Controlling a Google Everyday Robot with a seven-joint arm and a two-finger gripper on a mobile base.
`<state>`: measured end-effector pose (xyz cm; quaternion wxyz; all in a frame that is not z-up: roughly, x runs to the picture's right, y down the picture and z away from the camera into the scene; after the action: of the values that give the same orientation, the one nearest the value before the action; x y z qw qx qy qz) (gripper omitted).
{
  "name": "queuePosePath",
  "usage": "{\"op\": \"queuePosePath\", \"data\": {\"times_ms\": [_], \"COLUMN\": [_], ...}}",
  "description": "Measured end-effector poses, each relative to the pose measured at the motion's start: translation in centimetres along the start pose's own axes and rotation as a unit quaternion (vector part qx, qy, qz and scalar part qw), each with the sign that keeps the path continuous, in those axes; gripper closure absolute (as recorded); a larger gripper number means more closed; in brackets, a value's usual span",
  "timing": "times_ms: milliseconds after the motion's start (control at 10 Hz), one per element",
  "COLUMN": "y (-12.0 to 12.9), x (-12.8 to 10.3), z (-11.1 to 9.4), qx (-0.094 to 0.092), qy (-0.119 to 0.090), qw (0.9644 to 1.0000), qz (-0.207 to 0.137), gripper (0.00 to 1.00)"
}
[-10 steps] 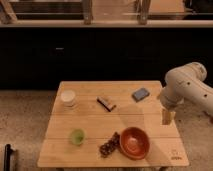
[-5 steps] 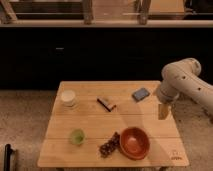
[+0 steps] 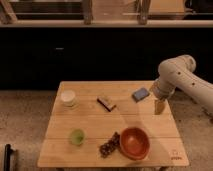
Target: Place sponge in red bowl
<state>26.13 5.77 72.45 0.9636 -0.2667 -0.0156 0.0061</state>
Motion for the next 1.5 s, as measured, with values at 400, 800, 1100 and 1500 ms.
{"op": "queuePosePath", "data": {"times_ms": [400,800,1100,1500], "y": [-0.4,-1.8,-2.2,-3.8], "x": [-0.1,-1.0,-1.1,-1.6], "z": [0.2,0.7,0.7,1.3], "qx": [0.001,0.001,0.005,0.008], "qy": [-0.003,-0.009,-0.019,-0.021], "qw": [1.0000,0.9998,0.9996,0.9993], "qz": [-0.009,-0.019,-0.020,-0.031], "gripper": [0.20,0.20,0.20,0.20]}}
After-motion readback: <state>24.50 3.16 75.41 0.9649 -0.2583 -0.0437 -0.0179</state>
